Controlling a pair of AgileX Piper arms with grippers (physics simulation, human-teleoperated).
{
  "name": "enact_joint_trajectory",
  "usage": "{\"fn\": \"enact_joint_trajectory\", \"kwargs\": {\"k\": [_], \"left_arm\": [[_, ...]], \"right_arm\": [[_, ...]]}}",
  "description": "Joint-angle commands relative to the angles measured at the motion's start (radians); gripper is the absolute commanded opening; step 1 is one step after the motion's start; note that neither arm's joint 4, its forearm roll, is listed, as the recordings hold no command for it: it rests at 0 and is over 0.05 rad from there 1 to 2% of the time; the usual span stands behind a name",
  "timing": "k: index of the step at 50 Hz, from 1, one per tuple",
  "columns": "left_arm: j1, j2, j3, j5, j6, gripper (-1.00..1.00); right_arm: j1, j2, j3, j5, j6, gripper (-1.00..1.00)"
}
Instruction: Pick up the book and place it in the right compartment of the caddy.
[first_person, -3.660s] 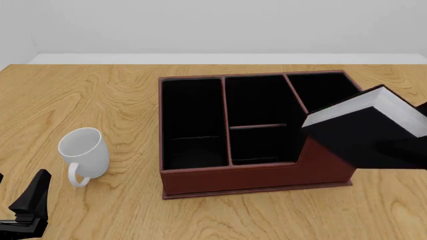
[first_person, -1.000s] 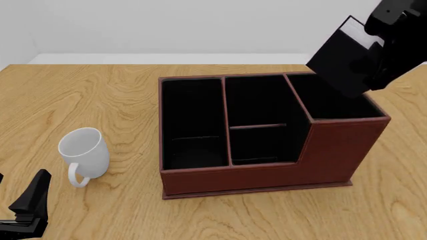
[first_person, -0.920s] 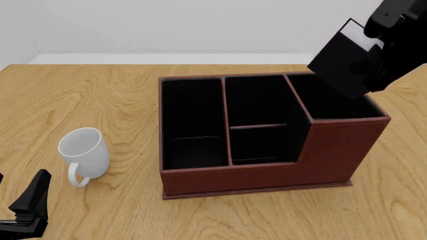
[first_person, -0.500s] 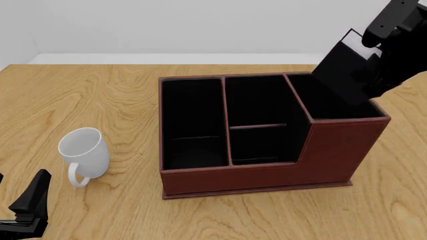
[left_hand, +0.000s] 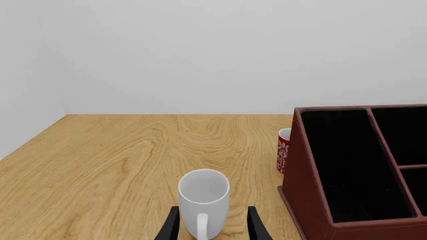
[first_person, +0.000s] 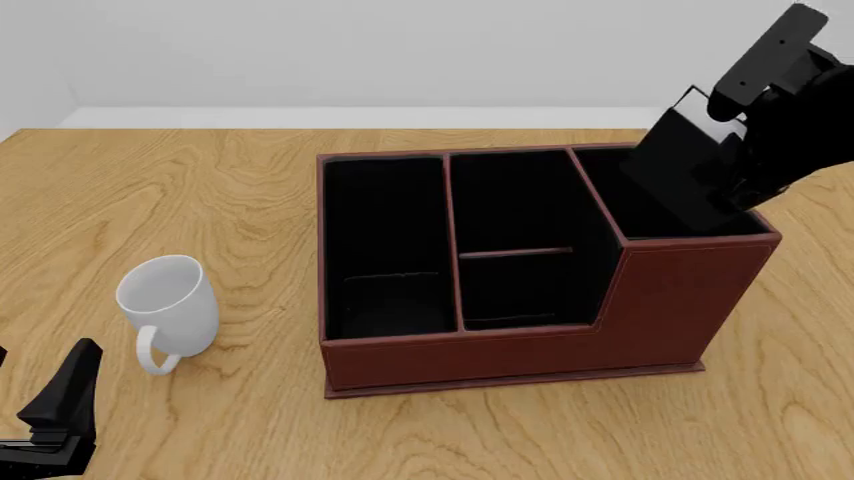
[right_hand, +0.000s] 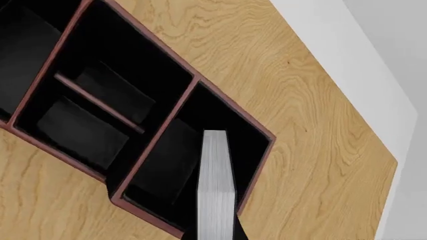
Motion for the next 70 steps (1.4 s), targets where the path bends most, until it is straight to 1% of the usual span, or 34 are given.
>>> {"fn": "enact_joint_trajectory", "kwargs": {"k": [1, 18, 34, 36, 38, 45, 46, 51, 57, 70], "left_arm": [[0.000, 0.000, 0.000, 0.000, 0.000, 1.00], [0.000, 0.000, 0.000, 0.000, 0.000, 1.00], [0.000, 0.000, 0.000, 0.000, 0.000, 1.00], [0.000, 0.000, 0.000, 0.000, 0.000, 1.00], [0.000, 0.000, 0.000, 0.000, 0.000, 1.00], [0.000, 0.000, 0.000, 0.000, 0.000, 1.00], [0.000, 0.000, 0.000, 0.000, 0.000, 1.00], [0.000, 0.000, 0.000, 0.000, 0.000, 1.00], [0.000, 0.000, 0.000, 0.000, 0.000, 1.00], [0.000, 0.000, 0.000, 0.000, 0.000, 1.00]], "right_arm": [[-0.004, 0.015, 0.022, -0.038, 0.039, -1.00], [-0.013, 0.047, 0.056, -0.078, 0.052, -1.00], [-0.014, 0.078, 0.065, -0.106, 0.061, -1.00], [-0.007, 0.079, 0.065, -0.106, 0.070, -1.00], [-0.010, 0.081, 0.065, -0.108, 0.065, -1.00], [-0.003, 0.088, 0.073, -0.118, 0.076, -1.00], [0.002, 0.090, 0.069, -0.118, 0.085, -1.00], [-0.001, 0.097, 0.075, -0.119, 0.080, -1.00], [0.006, 0.100, 0.077, -0.123, 0.091, -1.00], [0.000, 0.131, 0.095, -0.153, 0.090, -1.00]]}}
